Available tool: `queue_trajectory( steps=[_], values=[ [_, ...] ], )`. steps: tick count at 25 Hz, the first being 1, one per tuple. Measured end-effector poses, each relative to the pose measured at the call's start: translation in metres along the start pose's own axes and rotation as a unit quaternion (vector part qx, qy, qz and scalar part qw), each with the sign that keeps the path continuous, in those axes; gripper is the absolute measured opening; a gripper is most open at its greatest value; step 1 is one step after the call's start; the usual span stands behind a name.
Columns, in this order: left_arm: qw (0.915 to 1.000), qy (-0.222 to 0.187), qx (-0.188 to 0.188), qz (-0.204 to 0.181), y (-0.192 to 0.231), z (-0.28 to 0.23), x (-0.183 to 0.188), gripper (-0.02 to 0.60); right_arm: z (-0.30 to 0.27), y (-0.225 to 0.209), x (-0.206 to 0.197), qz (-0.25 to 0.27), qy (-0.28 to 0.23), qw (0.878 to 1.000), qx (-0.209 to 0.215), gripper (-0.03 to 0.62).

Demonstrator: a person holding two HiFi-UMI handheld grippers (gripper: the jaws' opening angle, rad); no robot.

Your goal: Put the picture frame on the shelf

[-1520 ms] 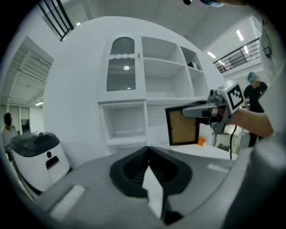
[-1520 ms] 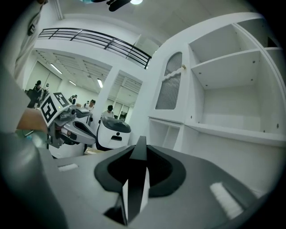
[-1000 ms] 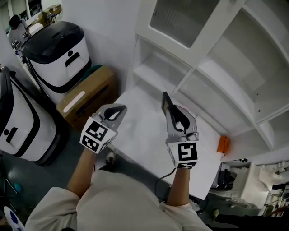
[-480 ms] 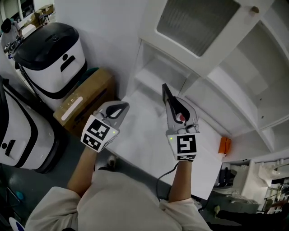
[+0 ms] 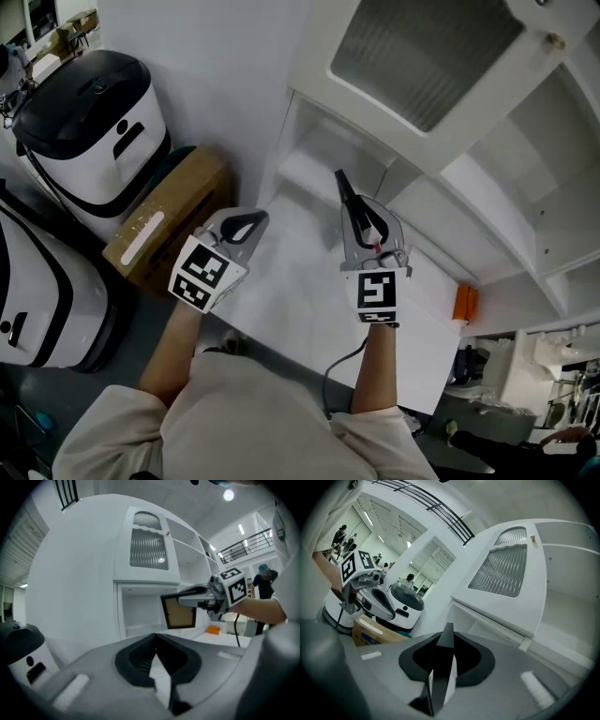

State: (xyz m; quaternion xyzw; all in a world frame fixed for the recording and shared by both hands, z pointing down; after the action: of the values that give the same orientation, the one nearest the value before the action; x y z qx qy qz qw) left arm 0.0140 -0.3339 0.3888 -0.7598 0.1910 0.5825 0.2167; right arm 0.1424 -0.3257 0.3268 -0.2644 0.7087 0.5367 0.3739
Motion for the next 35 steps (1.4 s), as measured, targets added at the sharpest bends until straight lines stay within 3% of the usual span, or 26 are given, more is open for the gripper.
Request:
queue_trajectory(
  steps=[10,24,35],
  values=[
    [0.9997,0.006,-0.023,-0.011,0.025,-0.016,-0.008,0.002,-0.039,0.015,-0.017,0.032,0.025,0.999,-0.003,0.075],
    [0.9995,0.023,-0.024,0.001,0.046,-0.029,-0.029,0.002,-0.063,0.033,-0.043,0.068,0.056,0.996,0.014,0.076],
    [0.999,0.037,-0.023,0.009,0.049,-0.029,-0.041,0.002,-0.073,0.041,-0.051,0.056,0.055,0.997,0.028,0.077]
  ],
)
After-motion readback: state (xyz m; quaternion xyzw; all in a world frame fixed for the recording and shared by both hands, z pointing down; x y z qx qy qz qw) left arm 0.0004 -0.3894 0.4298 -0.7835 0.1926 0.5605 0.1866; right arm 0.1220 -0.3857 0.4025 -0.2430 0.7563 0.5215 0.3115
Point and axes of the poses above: the fingertips, and each gripper's own axes: z backward along the fingers, y to its left, x out of its top, the point moved 1 cm from there along z, backward along the fingers, and after that the axes turned 2 degrees about y, right-handed, at the moved point
